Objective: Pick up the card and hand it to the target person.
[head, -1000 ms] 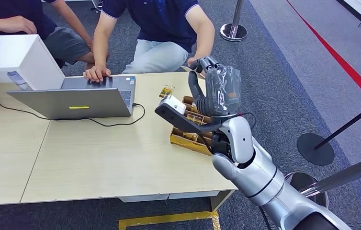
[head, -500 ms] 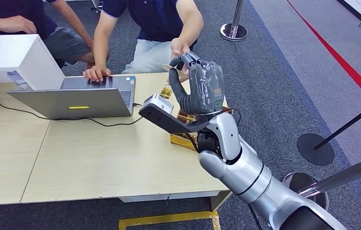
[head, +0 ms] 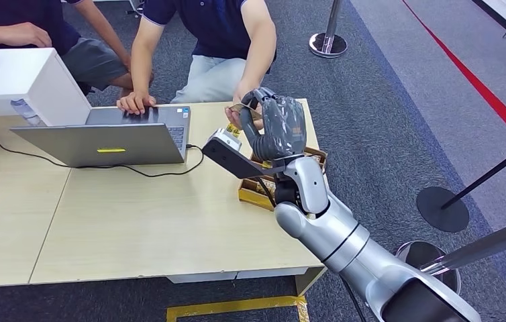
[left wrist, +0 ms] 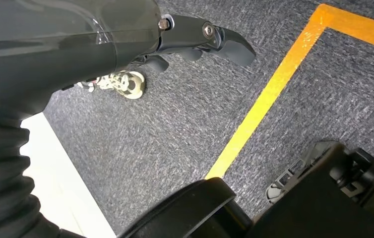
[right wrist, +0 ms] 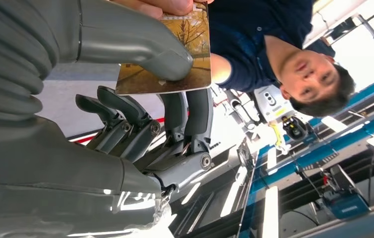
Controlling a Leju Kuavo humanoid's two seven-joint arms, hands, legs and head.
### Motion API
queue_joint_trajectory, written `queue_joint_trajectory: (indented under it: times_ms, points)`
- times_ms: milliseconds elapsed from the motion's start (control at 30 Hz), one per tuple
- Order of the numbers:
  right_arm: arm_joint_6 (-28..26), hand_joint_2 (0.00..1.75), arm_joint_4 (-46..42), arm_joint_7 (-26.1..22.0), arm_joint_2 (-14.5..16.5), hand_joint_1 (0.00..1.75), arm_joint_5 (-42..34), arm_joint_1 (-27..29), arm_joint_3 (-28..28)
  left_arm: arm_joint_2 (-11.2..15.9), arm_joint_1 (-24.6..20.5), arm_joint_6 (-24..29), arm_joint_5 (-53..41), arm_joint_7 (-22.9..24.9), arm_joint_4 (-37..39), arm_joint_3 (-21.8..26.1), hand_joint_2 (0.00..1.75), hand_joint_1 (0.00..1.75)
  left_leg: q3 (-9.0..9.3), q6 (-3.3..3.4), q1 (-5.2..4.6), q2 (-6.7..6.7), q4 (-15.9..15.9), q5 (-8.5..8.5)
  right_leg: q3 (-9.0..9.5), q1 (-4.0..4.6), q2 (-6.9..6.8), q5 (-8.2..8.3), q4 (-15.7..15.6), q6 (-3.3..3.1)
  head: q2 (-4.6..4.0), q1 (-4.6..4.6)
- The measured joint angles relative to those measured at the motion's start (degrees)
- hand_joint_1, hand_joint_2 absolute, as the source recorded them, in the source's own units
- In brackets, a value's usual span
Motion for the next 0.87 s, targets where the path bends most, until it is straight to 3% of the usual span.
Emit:
queue_joint_trajectory:
  times_ms: [100,167,233,267,300,400,633,867]
  points:
    - [-0.13,1.75,2.09,-0.07,0.04,1.75,-0.05,-0.03,-0.01,-0.07,-0.01,-0.05,-0.01,0.03,0.0,-0.17,1.75,0.0,0.0,0.0,0.0,0.0,0.0,0.0,0.0,0.0,0.0,0.0,0.0,0.0,0.0,0.0]
    - [-0.14,1.75,3.33,-0.07,0.1,0.87,-0.05,-0.09,-0.02,-0.08,-0.02,-0.06,-0.01,0.04,0.0,-0.25,1.75,0.0,0.0,0.0,0.0,0.0,0.0,0.0,0.0,0.0,0.0,0.0,0.0,0.0,0.0,0.0]
    - [-0.06,0.87,4.42,-0.08,0.22,0.0,-0.18,-0.15,-0.02,-0.09,-0.03,-0.05,-0.13,0.09,0.0,-0.4,1.75,0.0,0.0,0.0,0.0,0.0,0.0,0.0,-0.01,0.0,0.01,0.0,0.0,0.0,0.0,-0.01]
    - [0.06,0.44,4.95,-0.13,0.28,0.0,-0.39,-0.18,-0.02,-0.09,-0.06,-0.03,-0.32,0.21,0.0,-0.48,1.75,0.0,0.0,0.0,0.0,0.0,0.0,0.0,-0.01,0.0,0.0,0.0,0.0,0.0,0.0,-0.01]
    - [0.21,0.0,5.48,-0.26,0.32,0.0,-0.71,-0.21,-0.02,-0.1,-0.1,0.02,-0.57,0.44,0.0,-0.56,1.31,0.0,0.0,0.0,0.0,0.0,0.0,0.0,0.0,0.0,0.0,0.0,0.0,0.0,0.0,-0.01]
    - [0.03,0.0,7.14,-1.06,0.35,0.0,-1.88,-0.2,-0.02,-0.11,-0.09,0.34,-1.07,1.25,0.0,-1.02,0.0,0.0,0.0,0.0,0.0,0.0,0.0,0.0,-0.02,0.0,0.02,0.0,0.0,0.0,0.0,-0.01]
    - [-4.54,0.0,8.54,-2.16,0.15,0.0,-2.33,0.58,-0.26,0.23,0.67,0.16,0.31,0.76,0.0,-1.58,0.0,0.0,0.0,0.0,0.0,0.01,0.01,0.0,-0.05,0.0,0.04,0.0,-0.01,0.0,0.0,-0.01]
    - [-4.44,0.0,6.43,0.03,-0.85,0.0,-0.16,1.73,-1.38,0.19,1.06,0.11,1.05,0.25,0.0,-1.81,0.0,0.0,0.04,0.0,-0.01,0.03,0.03,0.0,-0.04,0.0,0.07,0.0,-0.02,0.0,0.0,-0.01]
